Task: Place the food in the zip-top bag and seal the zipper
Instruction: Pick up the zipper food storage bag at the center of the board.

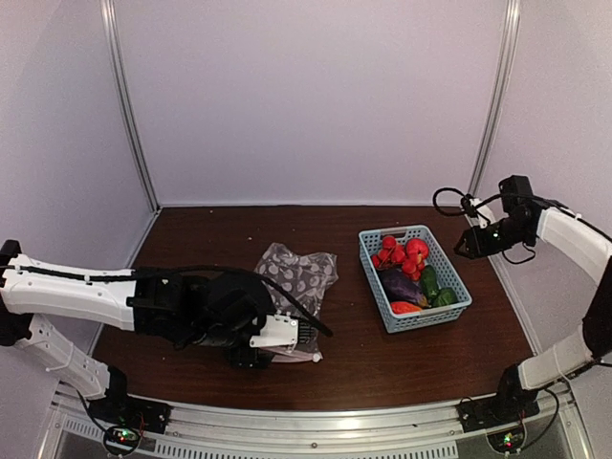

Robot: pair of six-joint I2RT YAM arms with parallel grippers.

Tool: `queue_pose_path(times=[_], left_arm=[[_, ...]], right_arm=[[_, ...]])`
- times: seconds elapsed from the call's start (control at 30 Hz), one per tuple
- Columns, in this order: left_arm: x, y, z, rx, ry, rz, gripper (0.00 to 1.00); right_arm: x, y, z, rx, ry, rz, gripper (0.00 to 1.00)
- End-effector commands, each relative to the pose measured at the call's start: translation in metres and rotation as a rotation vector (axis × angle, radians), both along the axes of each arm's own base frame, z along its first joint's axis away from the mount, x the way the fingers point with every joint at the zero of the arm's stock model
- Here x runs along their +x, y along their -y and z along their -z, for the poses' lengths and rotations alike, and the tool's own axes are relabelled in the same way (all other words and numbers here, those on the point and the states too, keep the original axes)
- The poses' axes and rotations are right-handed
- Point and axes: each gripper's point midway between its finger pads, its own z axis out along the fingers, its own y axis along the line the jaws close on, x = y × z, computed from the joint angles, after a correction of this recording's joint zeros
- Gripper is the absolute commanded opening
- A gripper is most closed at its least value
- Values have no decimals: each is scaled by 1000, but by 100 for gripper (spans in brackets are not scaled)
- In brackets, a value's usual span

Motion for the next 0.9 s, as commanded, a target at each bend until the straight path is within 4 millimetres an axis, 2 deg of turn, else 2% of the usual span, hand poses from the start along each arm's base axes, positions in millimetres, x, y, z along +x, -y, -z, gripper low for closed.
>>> queue_pose_path(times=[0.0, 0.07, 0.17, 0.2, 0.33, 0.47, 0.7, 0.87], left_arm=[[4, 2, 15, 144, 120, 51, 78], [5, 0, 29, 207, 141, 59, 65], [8, -1, 49, 284, 153, 66, 36], [10, 0, 53, 298, 161, 61, 33], [12, 4, 65, 314, 161, 51, 40], [13, 3, 78, 343, 153, 38, 51], [21, 4, 97, 385, 180, 4, 52], [39, 9, 92, 374, 295, -48, 41]], right_arm=[[-26, 6, -18, -76, 130, -43, 44], [-36, -1, -25, -53, 193, -73, 44], [-45, -11, -27, -11, 257, -107, 45], [-47, -13, -27, -5, 269, -119, 45], [-47, -14, -34, 6, 291, -114, 45], [-50, -18, -24, 32, 261, -129, 46], [-49, -19, -17, 37, 235, -139, 46], [-50, -19, -18, 34, 243, -140, 46]])
